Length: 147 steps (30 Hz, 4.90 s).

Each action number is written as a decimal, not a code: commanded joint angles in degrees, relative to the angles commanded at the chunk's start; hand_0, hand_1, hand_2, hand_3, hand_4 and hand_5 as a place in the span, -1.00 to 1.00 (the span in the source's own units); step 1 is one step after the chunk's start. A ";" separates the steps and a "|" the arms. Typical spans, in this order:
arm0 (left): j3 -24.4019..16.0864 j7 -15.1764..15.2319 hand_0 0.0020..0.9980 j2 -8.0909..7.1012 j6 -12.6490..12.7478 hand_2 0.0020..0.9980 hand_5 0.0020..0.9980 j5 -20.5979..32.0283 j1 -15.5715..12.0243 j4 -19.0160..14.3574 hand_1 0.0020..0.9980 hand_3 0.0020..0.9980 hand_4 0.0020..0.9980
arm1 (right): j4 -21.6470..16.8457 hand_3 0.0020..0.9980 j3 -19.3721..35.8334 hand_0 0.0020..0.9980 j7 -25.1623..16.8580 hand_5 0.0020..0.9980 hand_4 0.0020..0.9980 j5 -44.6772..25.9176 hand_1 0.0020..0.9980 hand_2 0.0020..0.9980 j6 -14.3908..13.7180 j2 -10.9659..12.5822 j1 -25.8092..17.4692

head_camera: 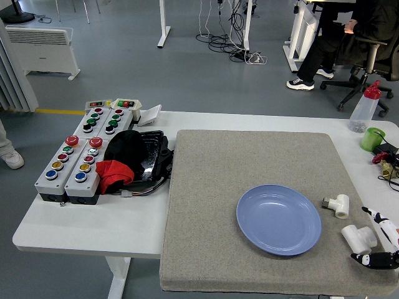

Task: Pick pipe place plate twice

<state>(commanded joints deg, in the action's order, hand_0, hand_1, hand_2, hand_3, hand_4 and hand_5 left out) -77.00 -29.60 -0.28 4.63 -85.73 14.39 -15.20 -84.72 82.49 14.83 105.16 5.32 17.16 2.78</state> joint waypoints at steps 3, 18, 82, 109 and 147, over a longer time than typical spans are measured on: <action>0.04 0.02 0.17 -0.02 0.03 0.17 1.00 0.11 -0.01 0.01 0.16 -0.02 -0.18 | 0.30 0.82 -0.25 0.96 0.15 -0.36 0.73 -0.35 0.84 0.93 -0.11 -0.05 0.07; -0.07 -0.06 0.17 -0.02 -0.07 0.17 1.00 -0.13 0.02 -0.01 0.16 -0.02 -0.18 | 1.29 0.47 0.09 0.40 1.79 -0.50 0.23 -4.95 0.41 0.41 -0.52 -0.31 0.19; 0.72 -0.39 0.17 0.15 -0.04 0.17 1.00 1.03 -0.50 -0.20 0.16 -0.02 -0.18 | 13.81 0.95 -18.03 1.00 -8.63 -0.24 0.66 -4.33 0.89 1.00 -16.38 -0.39 18.93; 1.16 -0.37 0.17 0.28 -0.11 0.17 1.00 1.69 -0.25 -0.23 0.16 -0.03 -0.18 | 33.47 0.62 -19.57 0.70 -13.65 -0.28 0.52 -9.07 0.62 0.69 -13.95 -0.45 24.16; 0.74 -0.49 0.17 0.28 -0.38 0.17 1.00 0.89 -0.85 -0.29 0.16 -0.03 -0.18 | 10.80 0.14 -23.87 -0.08 -16.51 -0.94 -0.25 -11.23 0.11 0.11 -21.60 4.38 18.05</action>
<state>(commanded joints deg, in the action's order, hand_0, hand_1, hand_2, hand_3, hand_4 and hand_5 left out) -76.26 -30.09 0.00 4.25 -84.84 13.53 -15.49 -73.92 58.62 -1.68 93.93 -16.28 21.54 20.83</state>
